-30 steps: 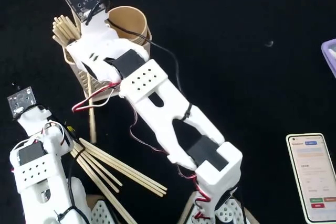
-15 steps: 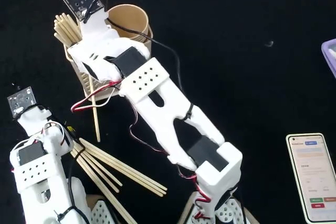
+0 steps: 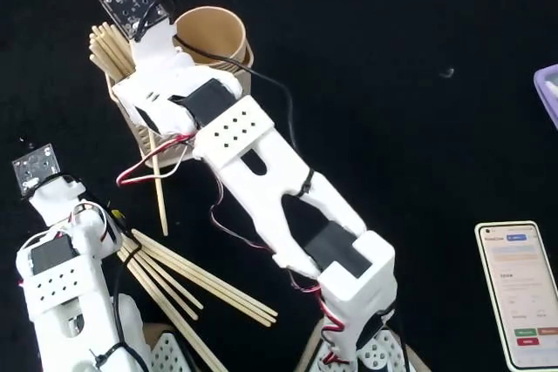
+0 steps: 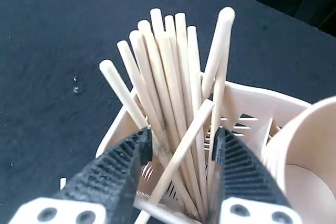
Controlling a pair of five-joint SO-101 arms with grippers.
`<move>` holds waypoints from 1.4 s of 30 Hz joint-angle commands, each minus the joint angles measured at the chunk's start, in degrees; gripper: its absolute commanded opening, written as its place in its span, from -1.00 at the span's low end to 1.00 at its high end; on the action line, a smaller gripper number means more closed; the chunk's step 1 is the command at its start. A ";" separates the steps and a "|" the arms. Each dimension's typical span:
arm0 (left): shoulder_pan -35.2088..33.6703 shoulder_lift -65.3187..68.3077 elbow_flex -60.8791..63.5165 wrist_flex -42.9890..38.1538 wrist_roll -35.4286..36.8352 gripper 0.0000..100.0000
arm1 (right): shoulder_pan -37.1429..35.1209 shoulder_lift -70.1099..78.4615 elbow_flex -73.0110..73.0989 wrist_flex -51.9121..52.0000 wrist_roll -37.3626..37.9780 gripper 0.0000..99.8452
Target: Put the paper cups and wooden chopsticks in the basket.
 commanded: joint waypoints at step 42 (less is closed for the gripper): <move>0.22 -0.62 -2.33 0.26 0.18 -0.57 | 0.62 -1.10 -7.87 4.13 0.44 -0.70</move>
